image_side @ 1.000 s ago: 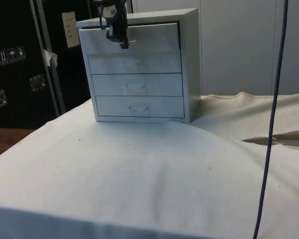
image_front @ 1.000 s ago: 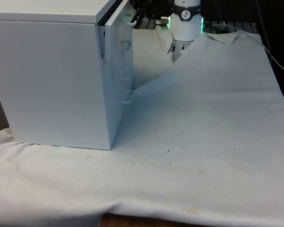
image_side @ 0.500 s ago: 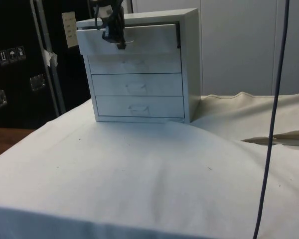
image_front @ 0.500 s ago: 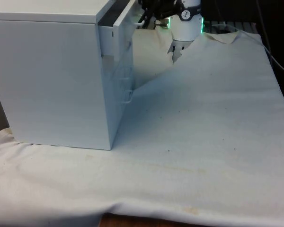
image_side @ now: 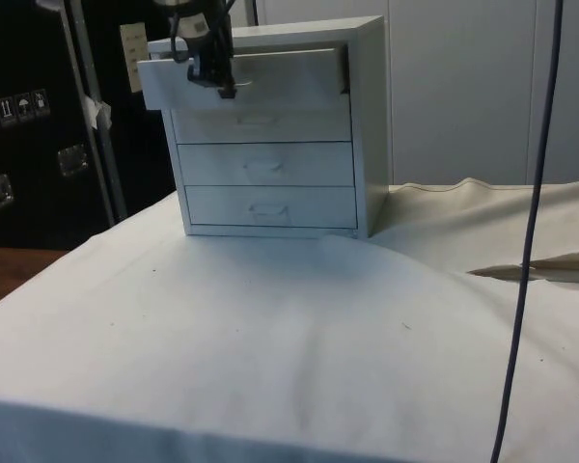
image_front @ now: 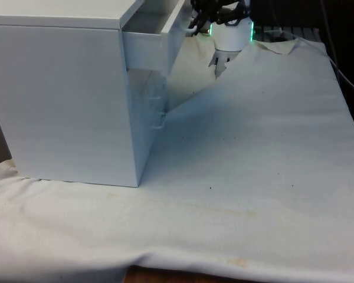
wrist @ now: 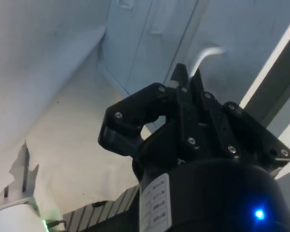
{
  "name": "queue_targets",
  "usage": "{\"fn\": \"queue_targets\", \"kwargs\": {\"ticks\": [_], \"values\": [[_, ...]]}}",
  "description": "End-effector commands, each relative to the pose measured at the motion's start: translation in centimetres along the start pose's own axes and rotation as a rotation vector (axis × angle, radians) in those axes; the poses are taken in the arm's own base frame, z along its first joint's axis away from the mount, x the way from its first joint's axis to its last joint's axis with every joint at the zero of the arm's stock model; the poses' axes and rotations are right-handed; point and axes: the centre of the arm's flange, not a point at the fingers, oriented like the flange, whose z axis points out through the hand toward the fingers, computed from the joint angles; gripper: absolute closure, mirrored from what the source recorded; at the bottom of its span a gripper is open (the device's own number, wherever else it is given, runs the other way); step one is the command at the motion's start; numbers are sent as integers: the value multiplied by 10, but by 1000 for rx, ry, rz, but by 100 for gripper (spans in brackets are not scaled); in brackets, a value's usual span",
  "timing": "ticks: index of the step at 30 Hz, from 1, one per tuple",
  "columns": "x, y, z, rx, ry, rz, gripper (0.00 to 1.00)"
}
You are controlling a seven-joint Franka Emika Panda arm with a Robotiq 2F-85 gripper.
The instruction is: Open the drawer, then close it.
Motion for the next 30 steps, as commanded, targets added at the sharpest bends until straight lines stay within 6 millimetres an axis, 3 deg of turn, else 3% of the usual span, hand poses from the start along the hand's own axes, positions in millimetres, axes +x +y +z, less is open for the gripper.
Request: {"fn": "queue_targets", "kwargs": {"ticks": [1,16,30], "values": [[1,-5,-4,-17,0,-2,100],[-1,-32,-17,-70,3,-1,100],[-1,-73,-34,-92,4,8,100]]}}
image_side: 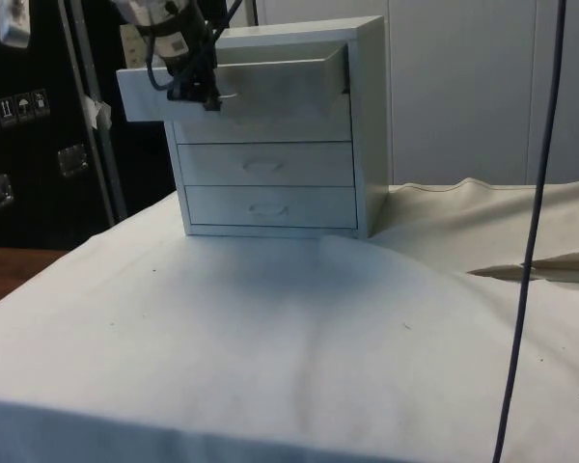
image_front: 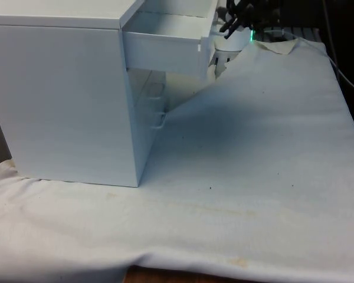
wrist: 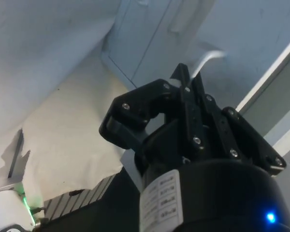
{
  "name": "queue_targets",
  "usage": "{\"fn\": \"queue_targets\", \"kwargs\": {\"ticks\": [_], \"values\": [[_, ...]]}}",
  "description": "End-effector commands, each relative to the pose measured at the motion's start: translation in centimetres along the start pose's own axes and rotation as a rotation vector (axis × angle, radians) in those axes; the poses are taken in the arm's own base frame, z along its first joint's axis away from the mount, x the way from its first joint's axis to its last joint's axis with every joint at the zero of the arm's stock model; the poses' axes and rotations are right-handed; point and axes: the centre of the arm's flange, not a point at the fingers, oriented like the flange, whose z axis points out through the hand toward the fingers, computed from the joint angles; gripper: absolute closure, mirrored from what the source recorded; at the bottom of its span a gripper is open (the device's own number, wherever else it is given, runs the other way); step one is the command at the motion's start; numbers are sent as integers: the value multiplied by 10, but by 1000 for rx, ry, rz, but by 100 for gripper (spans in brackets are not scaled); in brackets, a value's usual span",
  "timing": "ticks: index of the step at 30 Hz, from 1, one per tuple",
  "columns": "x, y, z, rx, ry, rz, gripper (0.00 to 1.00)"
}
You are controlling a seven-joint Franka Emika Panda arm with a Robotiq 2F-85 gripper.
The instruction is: Open the drawer, then close it.
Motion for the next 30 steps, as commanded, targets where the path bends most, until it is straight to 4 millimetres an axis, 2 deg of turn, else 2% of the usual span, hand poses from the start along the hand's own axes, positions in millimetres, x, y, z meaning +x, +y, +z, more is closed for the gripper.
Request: {"fn": "queue_targets", "kwargs": {"ticks": [1,3,8,13,18,20,21,24,28,30], "values": [[0,-6,-4,-7,-4,2,100],[0,-5,-2,-3,0,1,100],[-1,-24,-12,-16,-2,5,100],[-2,-32,-14,-17,4,3,100],[-2,-48,-24,-33,2,8,100],[-2,-52,-26,-37,2,7,100],[-1,-46,-21,-38,4,6,100],[-3,-60,-29,-49,2,7,100],[-2,-60,-29,-63,1,6,100],[-1,-53,-23,-69,1,4,100]]}}
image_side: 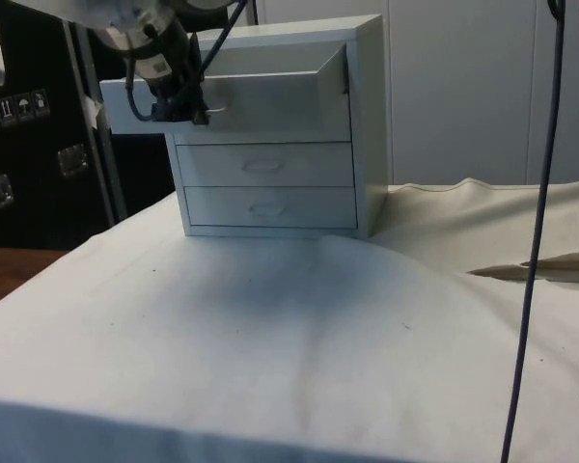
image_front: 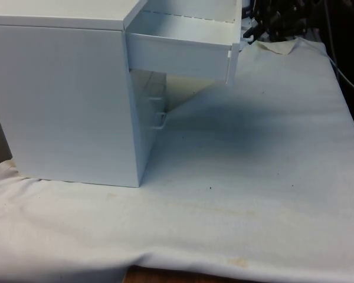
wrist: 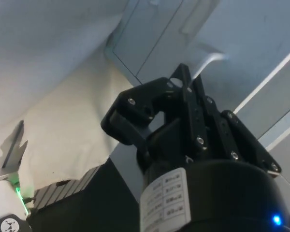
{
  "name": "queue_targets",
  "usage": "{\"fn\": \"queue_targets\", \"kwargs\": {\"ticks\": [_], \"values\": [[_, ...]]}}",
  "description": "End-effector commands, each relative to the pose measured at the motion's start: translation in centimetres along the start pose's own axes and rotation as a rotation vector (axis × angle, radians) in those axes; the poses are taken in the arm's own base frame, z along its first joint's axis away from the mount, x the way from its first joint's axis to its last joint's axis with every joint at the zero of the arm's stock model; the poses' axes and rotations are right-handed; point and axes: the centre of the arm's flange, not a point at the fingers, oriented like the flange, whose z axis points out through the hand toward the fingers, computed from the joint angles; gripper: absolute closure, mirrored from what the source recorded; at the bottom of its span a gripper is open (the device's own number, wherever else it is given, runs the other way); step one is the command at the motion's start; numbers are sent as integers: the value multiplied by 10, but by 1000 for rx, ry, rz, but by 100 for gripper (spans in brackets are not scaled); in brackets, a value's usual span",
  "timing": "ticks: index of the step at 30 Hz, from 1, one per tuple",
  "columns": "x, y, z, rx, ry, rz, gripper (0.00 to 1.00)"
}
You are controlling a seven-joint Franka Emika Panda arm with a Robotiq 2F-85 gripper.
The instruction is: Open the drawer, then close it.
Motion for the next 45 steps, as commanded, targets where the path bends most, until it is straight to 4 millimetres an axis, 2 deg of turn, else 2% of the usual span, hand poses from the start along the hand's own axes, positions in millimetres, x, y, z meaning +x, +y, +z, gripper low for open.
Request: {"fn": "queue_targets", "kwargs": {"ticks": [1,4,5,8,9,10,12,13,16,18,19,20,21,25,26,30,33,37,45], "values": [[-1,-3,-4,5,-1,2,100],[0,-1,-3,6,1,1,97],[0,-1,-2,6,1,1,88],[0,0,-1,8,1,1,72],[0,-1,-1,1,1,2,64],[0,1,-1,8,1,2,64],[0,1,0,7,0,2,54],[0,1,0,8,0,2,44],[0,1,0,7,1,2,28],[0,0,0,1,-1,4,18],[0,1,0,7,1,2,18],[0,1,0,7,0,2,13],[-1,-6,1,6,0,4,3],[-2,-21,3,3,0,8,0],[-2,-17,3,-4,1,8,0],[-4,-39,4,-5,3,13,0],[-5,-47,5,-10,3,16,0],[-5,-53,5,-15,5,20,0],[-5,-53,5,-21,8,21,0]]}}
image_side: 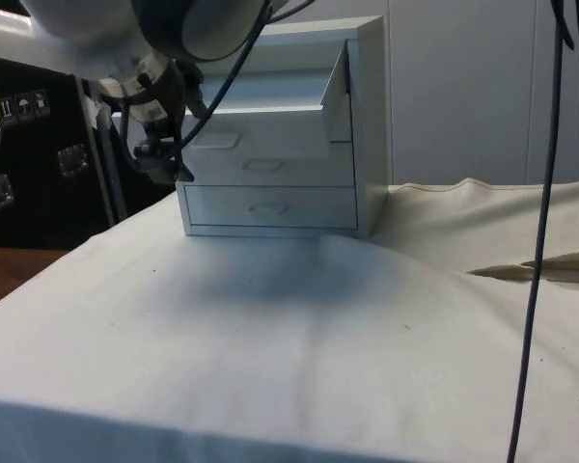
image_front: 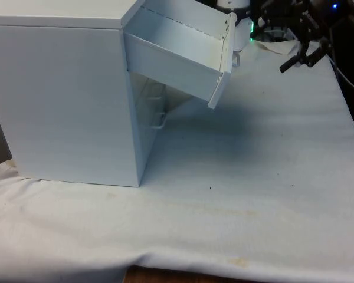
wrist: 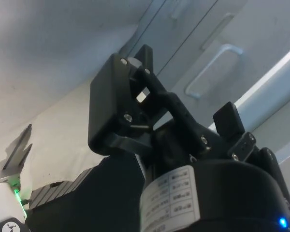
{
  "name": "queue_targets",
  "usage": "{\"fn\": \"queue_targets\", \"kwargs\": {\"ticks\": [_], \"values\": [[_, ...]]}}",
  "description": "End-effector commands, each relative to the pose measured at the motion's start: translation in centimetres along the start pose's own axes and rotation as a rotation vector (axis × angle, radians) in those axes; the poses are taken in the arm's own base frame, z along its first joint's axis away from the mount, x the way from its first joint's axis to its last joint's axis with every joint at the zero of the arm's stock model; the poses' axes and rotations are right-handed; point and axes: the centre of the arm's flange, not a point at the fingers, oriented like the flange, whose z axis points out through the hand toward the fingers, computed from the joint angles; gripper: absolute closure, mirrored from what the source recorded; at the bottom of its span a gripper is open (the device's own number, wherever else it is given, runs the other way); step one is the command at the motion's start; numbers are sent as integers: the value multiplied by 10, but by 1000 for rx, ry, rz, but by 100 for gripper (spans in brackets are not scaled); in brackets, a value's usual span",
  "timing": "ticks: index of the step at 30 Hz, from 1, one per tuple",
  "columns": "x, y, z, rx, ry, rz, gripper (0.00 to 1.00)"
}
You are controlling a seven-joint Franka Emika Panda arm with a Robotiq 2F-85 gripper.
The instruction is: Open the drawer, then close it.
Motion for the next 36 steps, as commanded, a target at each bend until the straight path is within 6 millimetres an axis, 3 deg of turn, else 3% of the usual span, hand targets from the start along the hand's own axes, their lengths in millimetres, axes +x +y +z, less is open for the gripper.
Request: {"fn": "queue_targets", "kwargs": {"ticks": [1,5,6,11,18,28,36], "values": [[0,0,0,2,-1,0,1],[0,0,0,1,0,1,22],[0,0,0,1,0,1,33],[0,-1,0,1,0,-1,54],[0,1,1,0,-1,0,97],[3,12,15,-16,-20,6,100],[6,32,34,-30,-21,-3,100]]}}
